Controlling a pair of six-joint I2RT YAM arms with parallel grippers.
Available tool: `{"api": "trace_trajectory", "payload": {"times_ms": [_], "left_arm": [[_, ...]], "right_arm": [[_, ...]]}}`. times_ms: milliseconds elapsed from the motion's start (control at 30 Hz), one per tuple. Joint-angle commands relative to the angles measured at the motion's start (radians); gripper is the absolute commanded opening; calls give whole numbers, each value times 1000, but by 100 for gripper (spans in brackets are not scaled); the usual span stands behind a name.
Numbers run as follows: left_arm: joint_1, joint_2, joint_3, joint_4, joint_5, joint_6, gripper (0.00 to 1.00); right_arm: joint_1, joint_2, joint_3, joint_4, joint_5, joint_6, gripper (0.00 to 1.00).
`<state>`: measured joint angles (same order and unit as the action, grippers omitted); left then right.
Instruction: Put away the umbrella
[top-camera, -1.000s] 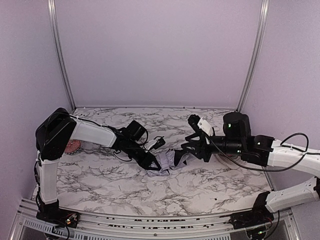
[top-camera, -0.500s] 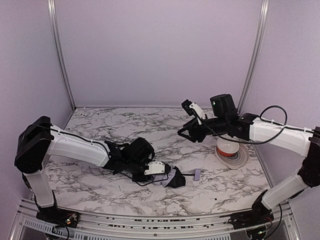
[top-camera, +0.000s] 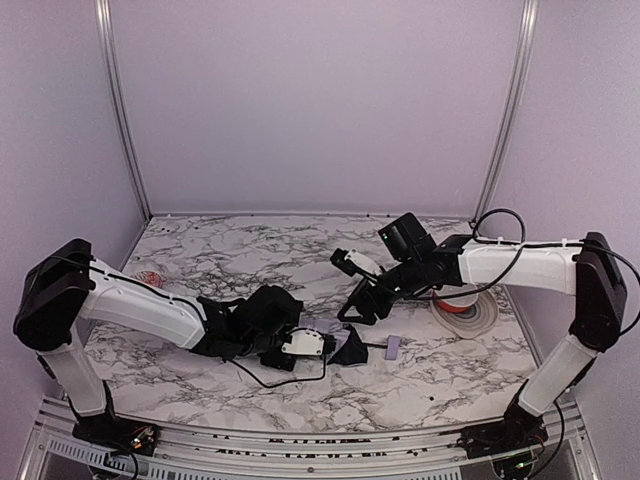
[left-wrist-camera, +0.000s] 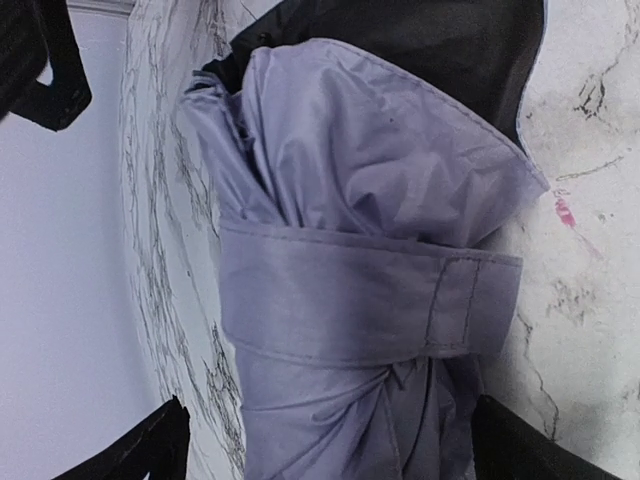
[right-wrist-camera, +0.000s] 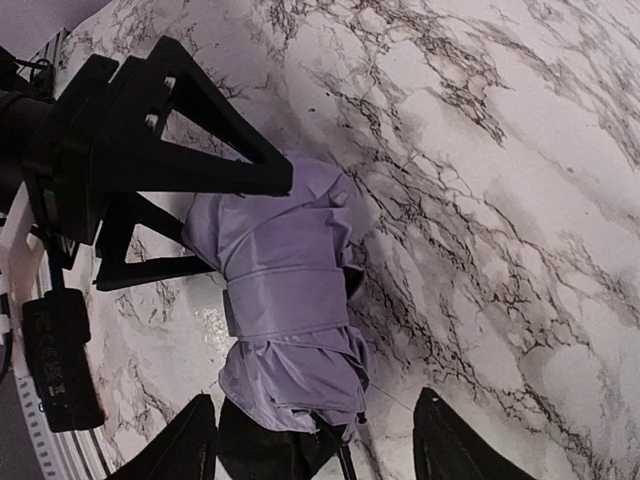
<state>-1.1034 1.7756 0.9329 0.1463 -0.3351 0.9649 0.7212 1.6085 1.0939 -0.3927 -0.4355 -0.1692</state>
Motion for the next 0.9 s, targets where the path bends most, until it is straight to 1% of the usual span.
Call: {"api": "trace_trajectory", "payload": {"times_ms": [0, 33, 100, 133, 167, 300, 400, 433, 467, 600, 667, 800, 867], "left_arm": [[2, -137, -26, -74, 89, -106, 99], [3, -163, -34, -85, 105, -131, 99], [10, -225, -60, -95, 155, -186, 99], [18, -265, -80, -87, 194, -213, 99], [31, -305, -106, -61, 228, -271, 99], [87, -500, -291, 92, 325, -432, 99], [121, -639, -402, 169, 337, -515, 99], [131, -683, -436, 195, 337, -536, 99], [136, -730, -472, 222, 336, -552, 99], [157, -876, -584, 297, 329, -578, 99], [161, -923, -615, 299, 317, -581, 99], [162, -964, -638, 303, 318, -587, 95], [162, -955, -636, 306, 310, -589, 95]], "right_arm": [[19, 65, 142, -55, 9, -56, 69], [20, 86, 165, -62, 6, -63, 70], [26, 130, 215, -86, 3, -106, 82], [33, 155, 245, -112, 11, -137, 84], [45, 186, 275, -142, 25, -175, 90], [94, 269, 341, -237, 79, -284, 91], [111, 317, 407, -299, 78, -313, 93], [139, 336, 428, -326, 73, -325, 99], [159, 360, 446, -347, 81, -335, 100], [206, 457, 497, -389, 191, -353, 100], [213, 503, 532, -413, 235, -349, 96], [216, 546, 589, -468, 293, -337, 87], [228, 542, 596, -473, 326, -340, 87]]}}
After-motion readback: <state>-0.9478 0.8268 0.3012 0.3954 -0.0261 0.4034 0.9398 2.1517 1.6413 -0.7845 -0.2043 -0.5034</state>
